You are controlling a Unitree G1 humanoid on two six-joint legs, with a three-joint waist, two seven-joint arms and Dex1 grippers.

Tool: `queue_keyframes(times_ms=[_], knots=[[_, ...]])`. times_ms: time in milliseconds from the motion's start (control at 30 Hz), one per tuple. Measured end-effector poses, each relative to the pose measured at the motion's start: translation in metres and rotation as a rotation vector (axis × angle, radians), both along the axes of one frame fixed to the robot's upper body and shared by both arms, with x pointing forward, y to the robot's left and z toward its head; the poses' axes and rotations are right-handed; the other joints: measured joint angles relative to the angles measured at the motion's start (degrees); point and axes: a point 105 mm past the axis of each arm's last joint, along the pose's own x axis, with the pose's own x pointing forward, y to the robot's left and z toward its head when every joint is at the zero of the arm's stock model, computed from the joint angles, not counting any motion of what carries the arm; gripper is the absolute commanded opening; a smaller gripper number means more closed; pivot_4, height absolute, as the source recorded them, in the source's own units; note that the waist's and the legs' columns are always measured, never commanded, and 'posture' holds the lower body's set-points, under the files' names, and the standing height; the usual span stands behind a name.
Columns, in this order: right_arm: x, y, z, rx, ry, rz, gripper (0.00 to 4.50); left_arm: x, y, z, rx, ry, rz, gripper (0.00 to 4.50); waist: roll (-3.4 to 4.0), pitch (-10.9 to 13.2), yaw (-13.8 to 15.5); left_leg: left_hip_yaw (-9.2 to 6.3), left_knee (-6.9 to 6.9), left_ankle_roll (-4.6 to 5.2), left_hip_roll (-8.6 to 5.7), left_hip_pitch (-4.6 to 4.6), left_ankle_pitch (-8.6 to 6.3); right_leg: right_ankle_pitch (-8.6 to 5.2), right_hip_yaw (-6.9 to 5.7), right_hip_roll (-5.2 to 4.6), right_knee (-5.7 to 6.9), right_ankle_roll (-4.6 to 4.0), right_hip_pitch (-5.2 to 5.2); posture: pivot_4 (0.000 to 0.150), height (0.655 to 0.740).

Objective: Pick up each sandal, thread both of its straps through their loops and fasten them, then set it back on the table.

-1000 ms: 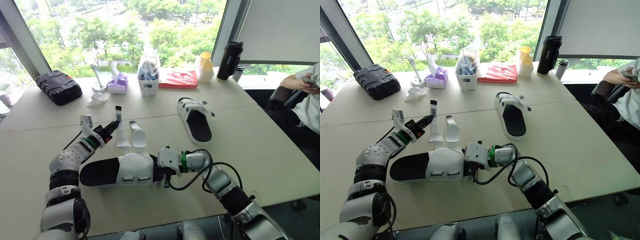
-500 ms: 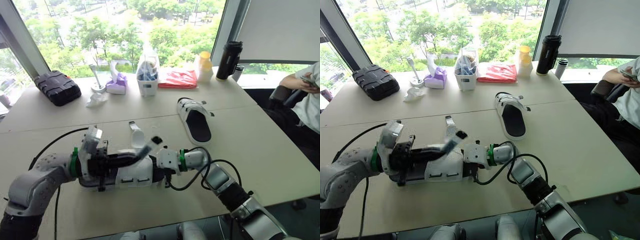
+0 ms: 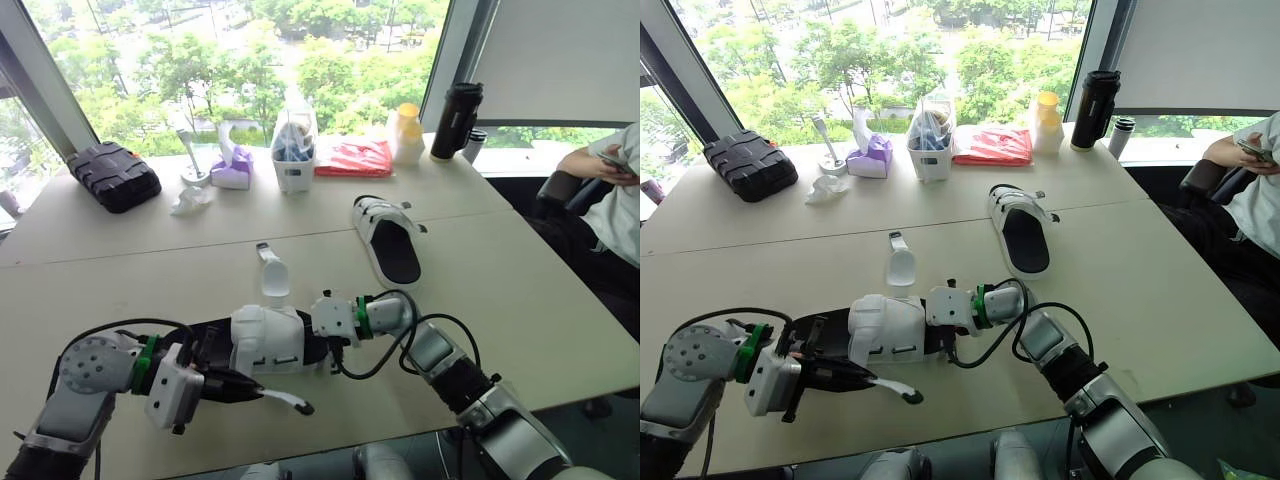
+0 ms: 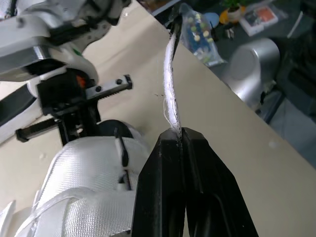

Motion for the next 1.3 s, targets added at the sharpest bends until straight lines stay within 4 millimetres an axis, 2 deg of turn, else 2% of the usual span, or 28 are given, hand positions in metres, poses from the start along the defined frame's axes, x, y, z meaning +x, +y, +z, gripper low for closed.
queue_keyframes(times_ms=[100, 200, 233, 300, 433, 467, 600, 800, 867, 933, 1067, 1200, 1300], knots=[[0.0, 0.001, 0.0, 0.001, -0.003, 0.003, 0.0, -0.003, 0.007, -0.013, 0.065, -0.074, -0.048, 0.08, 0.0, 0.0, 0.0, -0.02, 0.0, 0.01, 0.01, 0.01, 0.0, 0.0, 0.0, 0.0, 0.01, 0.0, 0.0, 0.15, 0.74], [0.0, 0.001, 0.0, 0.0, -0.006, 0.008, 0.0, -0.006, 0.013, -0.023, 0.106, -0.07, -0.037, 0.89, 0.04, 0.0, -0.1, -0.06, -0.02, 0.06, 0.02, 0.04, -0.03, 0.01, 0.02, 0.01, 0.02, 0.03, 0.0, 0.15, 0.74], [0.0, 0.001, 0.0, 0.0, -0.007, 0.01, 0.0, -0.01, 0.015, -0.029, 0.119, -0.054, -0.031, 1.27, 0.06, 0.0, -0.2, -0.06, -0.03, 0.07, 0.01, 0.04, -0.04, 0.02, 0.02, 0.02, 0.02, 0.04, -0.01, 0.15, 0.74], [0.0, 0.001, 0.0, -0.001, -0.01, 0.011, 0.0, -0.016, 0.016, -0.039, 0.122, -0.025, -0.018, 2.31, 0.07, 0.0, -0.1, -0.07, -0.04, 0.08, 0.02, 0.03, -0.04, 0.03, 0.01, 0.04, 0.03, 0.06, -0.02, 0.15, 0.74], [0.001, 0.002, -0.001, -0.007, -0.014, 0.009, 0.0, -0.015, 0.016, -0.034, 0.063, -0.098, 0.018, 4.25, 0.17, 0.0, -0.1, -0.1, -0.03, 0.09, 0.06, 0.08, -0.03, 0.02, -0.02, 0.04, 0.07, 0.05, 0.02, 0.15, 0.74], [0.001, 0.002, -0.001, -0.008, -0.014, 0.01, 0.0, -0.015, 0.018, -0.033, 0.038, -0.114, 0.039, 4.45, 0.29, -0.1, -0.1, -0.11, -0.04, 0.09, 0.06, 0.1, -0.04, 0.02, -0.01, 0.04, 0.07, 0.06, 0.02, 0.15, 0.74], [0.0, 0.003, -0.001, -0.007, -0.015, 0.013, 0.0, -0.022, 0.025, -0.039, -0.016, -0.094, 0.129, 4.45, 0.45, -0.2, -0.2, -0.1, -0.1, 0.1, 0.05, 0.1, -0.04, 0.04, -0.01, 0.08, 0.08, 0.1, 0.0, 0.15, 0.74], [-0.001, 0.004, -0.002, -0.006, -0.017, 0.015, 0.0, -0.041, 0.047, -0.05, -0.06, 0.142, 0.352, 4.45, 0.61, -0.2, -0.2, -0.11, -0.1, 0.21, 0.08, 0.1, -0.1, -0.13, -0.01, 0.12, 0.08, 0.3, -0.01, 0.15, 0.74], [-0.001, 0.004, -0.002, -0.005, -0.018, 0.016, 0.0, -0.049, 0.052, -0.056, -0.052, 0.263, 0.419, 4.45, 0.62, -0.2, -0.3, -0.1, -0.1, 0.22, 0.08, 0.1, -0.11, -0.14, -0.02, 0.13, 0.09, 0.31, -0.01, 0.15, 0.74], [-0.001, 0.005, -0.002, -0.003, -0.019, 0.018, 0.0, -0.061, 0.06, -0.066, -0.065, 0.466, 0.538, 4.45, 0.6, -0.1, -0.5, -0.11, -0.1, 0.23, 0.08, 0.07, -0.11, -0.17, -0.03, 0.14, 0.12, 0.32, -0.04, 0.15, 0.74], [0.0, 0.004, -0.002, -0.011, -0.024, 0.015, 0.0, -0.064, 0.057, -0.059, -0.175, 0.747, 0.668, 4.45, 0.58, -0.2, -0.2, -0.13, -0.06, 0.23, 0.16, 0.12, -0.12, -0.22, -0.09, 0.14, 0.18, 0.32, 0.03, 0.15, 0.74], [0.0, 0.004, -0.002, -0.011, -0.031, 0.02, 0.0, -0.059, 0.049, -0.047, -0.343, 1.112, 0.804, 4.45, 0.68, -0.1, -0.2, -0.15, -0.07, 0.23, 0.16, 0.12, -0.12, -0.25, -0.08, 0.13, 0.19, 0.35, 0.03, 0.15, 0.74], [0.0, 0.003, -0.002, -0.013, -0.033, 0.019, 0.0, -0.049, 0.041, -0.045, -0.424, 1.239, 0.838, 4.45, 0.74, -0.1, -0.1, -0.14, -0.07, 0.23, 0.08, 0.12, -0.12, -0.25, -0.08, 0.11, 0.18, 0.34, 0.05, 0.15, 0.74]])
